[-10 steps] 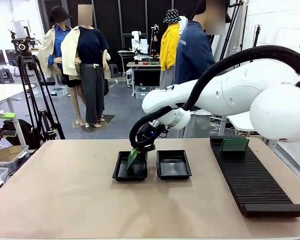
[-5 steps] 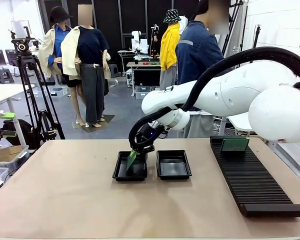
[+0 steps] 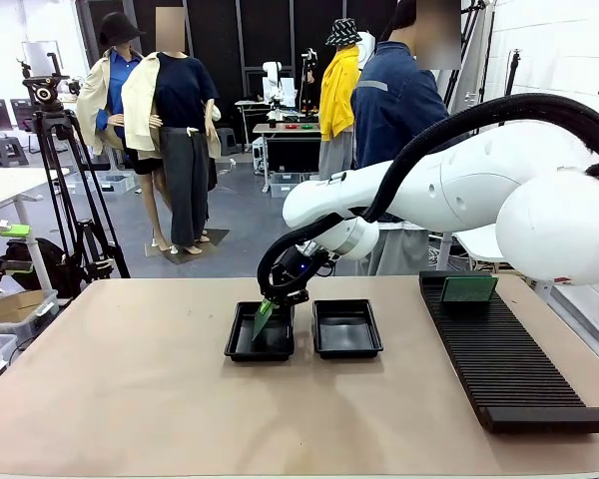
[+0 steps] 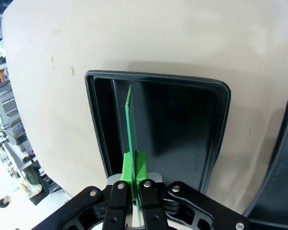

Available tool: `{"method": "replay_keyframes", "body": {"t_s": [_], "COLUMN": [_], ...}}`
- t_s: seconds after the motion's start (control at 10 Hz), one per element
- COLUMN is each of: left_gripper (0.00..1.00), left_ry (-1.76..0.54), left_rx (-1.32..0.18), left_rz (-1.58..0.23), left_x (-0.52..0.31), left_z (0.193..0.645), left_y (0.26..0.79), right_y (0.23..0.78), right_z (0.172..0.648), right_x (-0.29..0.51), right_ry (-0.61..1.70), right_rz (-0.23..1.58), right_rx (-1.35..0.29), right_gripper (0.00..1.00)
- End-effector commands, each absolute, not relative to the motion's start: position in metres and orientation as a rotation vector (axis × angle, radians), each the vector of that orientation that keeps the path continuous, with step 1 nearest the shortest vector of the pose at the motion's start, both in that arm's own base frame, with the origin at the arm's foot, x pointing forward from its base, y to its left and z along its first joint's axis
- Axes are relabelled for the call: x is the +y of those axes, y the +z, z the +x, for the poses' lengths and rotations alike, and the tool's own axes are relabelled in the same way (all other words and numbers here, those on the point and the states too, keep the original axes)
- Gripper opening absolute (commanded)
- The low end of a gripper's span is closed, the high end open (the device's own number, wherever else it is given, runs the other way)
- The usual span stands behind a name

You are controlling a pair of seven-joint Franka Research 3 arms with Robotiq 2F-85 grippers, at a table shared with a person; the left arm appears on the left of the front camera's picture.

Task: Inspect and transfer BCBs to ESD trays.
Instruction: Pick up the Blank PCB from the PCB Rack and place it in the left ESD tray.

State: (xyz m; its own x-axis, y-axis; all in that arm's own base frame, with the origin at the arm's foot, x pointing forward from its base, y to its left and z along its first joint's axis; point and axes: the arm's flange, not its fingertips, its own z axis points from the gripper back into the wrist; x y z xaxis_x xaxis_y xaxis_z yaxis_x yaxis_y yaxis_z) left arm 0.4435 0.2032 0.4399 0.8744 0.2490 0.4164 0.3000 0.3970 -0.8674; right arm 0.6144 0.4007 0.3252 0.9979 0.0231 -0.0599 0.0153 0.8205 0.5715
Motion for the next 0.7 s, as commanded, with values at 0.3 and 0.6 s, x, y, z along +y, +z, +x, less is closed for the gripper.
{"method": "replay_keyframes", "body": {"t_s": [0.3,0.6], "left_gripper": [1.0,1.0], "left_ry": [-0.035,-0.035], "left_rx": [-0.543,-0.543], "left_rz": [-1.178,-1.178], "left_x": [0.204,0.204], "left_z": [0.443,0.443], "left_y": [0.442,0.442], "right_y": [0.325,0.327], "right_z": [0.616,0.607], "right_x": [0.403,0.412], "right_ry": [-0.012,-0.017], "right_rz": [0.604,0.557], "right_rx": [0.071,0.07], "right_gripper": [0.09,0.69]}}
